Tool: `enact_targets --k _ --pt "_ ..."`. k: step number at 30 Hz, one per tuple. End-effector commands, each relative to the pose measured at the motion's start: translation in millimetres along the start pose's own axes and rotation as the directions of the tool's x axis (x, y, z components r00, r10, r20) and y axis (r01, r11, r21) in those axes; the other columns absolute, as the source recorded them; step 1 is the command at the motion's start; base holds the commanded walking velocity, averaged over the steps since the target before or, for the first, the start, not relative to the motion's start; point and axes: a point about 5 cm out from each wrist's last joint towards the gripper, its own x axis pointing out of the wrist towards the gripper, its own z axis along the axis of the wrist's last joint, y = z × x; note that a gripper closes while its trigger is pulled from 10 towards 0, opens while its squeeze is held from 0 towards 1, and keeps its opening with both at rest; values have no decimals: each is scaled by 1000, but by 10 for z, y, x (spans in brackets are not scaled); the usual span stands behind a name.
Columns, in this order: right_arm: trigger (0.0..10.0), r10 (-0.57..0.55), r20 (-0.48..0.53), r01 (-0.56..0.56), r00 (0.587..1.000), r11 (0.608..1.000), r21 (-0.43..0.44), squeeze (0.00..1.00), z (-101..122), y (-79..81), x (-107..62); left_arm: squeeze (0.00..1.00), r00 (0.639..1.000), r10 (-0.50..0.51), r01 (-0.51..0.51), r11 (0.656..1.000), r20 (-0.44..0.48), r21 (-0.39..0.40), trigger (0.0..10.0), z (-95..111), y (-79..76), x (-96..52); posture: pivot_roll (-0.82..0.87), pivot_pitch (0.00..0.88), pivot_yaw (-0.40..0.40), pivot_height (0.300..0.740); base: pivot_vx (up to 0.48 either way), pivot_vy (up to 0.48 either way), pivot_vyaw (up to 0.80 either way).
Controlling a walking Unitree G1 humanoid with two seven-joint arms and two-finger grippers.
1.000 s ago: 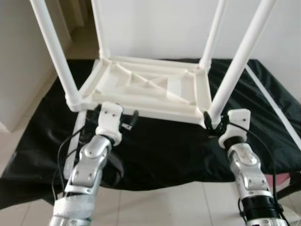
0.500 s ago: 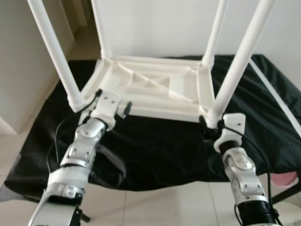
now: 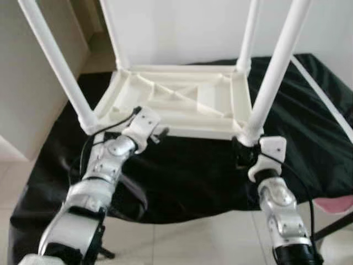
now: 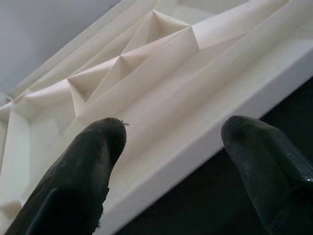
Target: Building children table
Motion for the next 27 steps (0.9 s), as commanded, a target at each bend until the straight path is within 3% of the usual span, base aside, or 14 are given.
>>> enact_targets --k 1,7,11,13,15,27 --pt "10000 9 -2 -9 1000 1000 0 0 16 40 -19 0 999 10 -11 1000 -41 -8 10000 -81 9 2 -150 113 143 740 0 0 0" --pt "10000 9 7 -9 1000 1000 -3 0 61 60 -75 0 998 2 -4 1000 -64 -26 10000 -82 30 52 -178 145 157 740 0 0 0" --pt "10000 8 -4 -8 1000 1000 -12 0 83 63 -200 0 994 -59 47 990 -90 -135 10000 -101 -7 101 -197 182 155 740 0 0 0" --pt "10000 8 -4 -8 1000 1000 -12 0 83 63 -200 0 994 -59 47 990 -90 -135 10000 -101 -7 101 -197 182 155 740 0 0 0" --pt "10000 11 -17 -11 1000 1000 -16 0 78 60 -236 0 994 -56 34 976 -94 -217 10000 -105 38 108 -198 188 153 740 0 0 0" --pt "10000 40 -26 -40 999 999 -22 0 110 103 -190 0 989 -75 29 946 -131 -323 10000 -102 97 130 -179 182 134 740 0 0 0"
